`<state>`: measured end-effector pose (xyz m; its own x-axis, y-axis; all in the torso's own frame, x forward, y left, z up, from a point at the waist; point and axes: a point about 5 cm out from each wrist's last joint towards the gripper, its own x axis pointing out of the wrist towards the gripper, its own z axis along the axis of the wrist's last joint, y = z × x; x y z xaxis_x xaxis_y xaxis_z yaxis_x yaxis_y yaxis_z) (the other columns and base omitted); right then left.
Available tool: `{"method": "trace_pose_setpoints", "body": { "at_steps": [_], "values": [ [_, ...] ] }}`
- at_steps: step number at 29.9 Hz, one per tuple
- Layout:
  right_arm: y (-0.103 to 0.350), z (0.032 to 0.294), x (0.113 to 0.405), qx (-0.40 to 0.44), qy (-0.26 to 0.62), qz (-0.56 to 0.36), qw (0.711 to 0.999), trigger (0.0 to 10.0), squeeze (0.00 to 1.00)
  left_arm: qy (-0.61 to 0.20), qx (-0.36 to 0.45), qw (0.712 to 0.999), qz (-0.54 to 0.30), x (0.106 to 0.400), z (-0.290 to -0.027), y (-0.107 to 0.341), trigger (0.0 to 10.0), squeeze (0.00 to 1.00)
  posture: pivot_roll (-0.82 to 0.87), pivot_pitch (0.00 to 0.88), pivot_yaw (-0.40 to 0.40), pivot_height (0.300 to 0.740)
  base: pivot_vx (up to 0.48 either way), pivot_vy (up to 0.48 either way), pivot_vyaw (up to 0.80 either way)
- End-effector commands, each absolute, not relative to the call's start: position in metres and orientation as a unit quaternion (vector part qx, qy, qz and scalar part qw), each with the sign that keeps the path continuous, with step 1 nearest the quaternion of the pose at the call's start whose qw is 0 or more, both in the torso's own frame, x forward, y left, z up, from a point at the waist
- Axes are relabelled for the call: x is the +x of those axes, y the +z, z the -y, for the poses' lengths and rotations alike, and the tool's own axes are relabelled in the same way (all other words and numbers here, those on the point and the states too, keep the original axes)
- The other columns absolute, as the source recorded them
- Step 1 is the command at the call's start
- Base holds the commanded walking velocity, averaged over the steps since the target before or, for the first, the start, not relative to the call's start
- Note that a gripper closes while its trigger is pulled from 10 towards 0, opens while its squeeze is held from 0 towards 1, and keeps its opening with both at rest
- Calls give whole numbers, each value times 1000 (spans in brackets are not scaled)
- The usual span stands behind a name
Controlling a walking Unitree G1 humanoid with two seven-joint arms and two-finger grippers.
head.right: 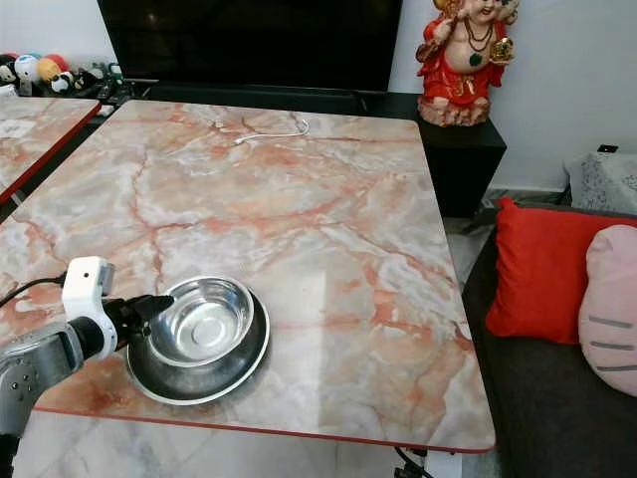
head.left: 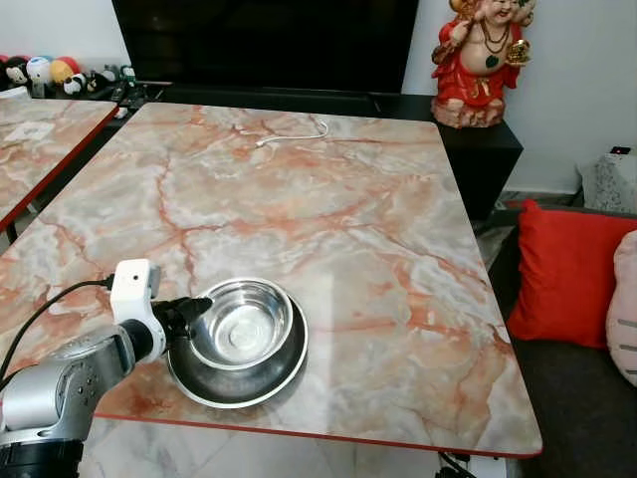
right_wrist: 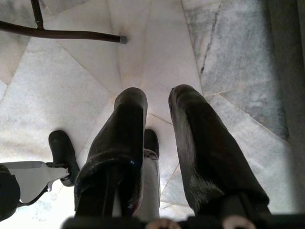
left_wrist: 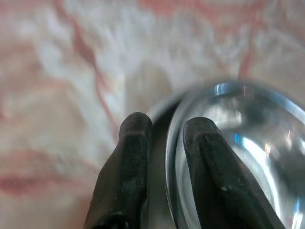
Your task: Setting the table
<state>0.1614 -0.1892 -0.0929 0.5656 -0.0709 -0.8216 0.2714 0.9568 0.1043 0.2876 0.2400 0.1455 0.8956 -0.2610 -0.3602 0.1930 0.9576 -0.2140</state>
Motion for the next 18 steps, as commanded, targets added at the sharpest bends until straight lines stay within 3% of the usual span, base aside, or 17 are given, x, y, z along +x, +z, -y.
{"method": "trace_pose_setpoints", "body": {
  "at_steps": [1,15,18],
  "values": [
    [-93,192,161,108,-98,-460,876,10000,0,-114,-80,977,-163,292,-245,159,10000,0,147,22,-48,740,0,0,0],
    [-93,191,161,108,-96,-459,876,10000,0,-159,-57,978,-122,290,-241,173,10000,0,148,20,-46,740,0,0,0],
    [-93,191,161,108,-97,-459,876,10000,0,-134,2,989,-61,295,-236,181,10000,0,147,19,-47,740,0,0,0]
  ]
}}
